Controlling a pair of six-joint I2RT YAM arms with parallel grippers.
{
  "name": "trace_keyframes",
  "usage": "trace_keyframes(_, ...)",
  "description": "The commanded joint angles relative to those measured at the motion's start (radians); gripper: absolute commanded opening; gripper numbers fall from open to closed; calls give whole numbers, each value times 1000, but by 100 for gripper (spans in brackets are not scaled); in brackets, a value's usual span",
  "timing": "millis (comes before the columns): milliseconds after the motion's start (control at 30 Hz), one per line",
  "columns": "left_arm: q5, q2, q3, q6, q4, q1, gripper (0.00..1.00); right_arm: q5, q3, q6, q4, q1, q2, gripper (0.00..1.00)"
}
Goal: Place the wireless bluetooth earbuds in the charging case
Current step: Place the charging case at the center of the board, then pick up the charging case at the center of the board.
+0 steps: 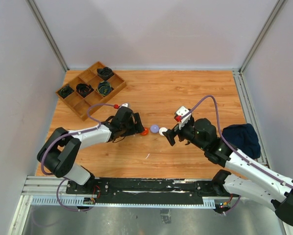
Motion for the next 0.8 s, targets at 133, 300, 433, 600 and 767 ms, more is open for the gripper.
trace_keyframes(133,-217,-51,149,180,-233,100,86,31,-12,18,20,-26,-21,98)
trace_keyframes(300,-222,16,249,318,-226,188,85,36,-12,16,20,-30,-21,98)
trace_keyframes(433,-199,101,337,360,-238,245,84,35,-12,13,19,-35,-13,98)
trace_keyframes(600,-181,231,451,398,-248,275,84,28,-9,13,19,-39,0,98)
trace_keyframes(767,-170,324,517,396,-252,294,83,31,-12,13,19,-44,-2,98)
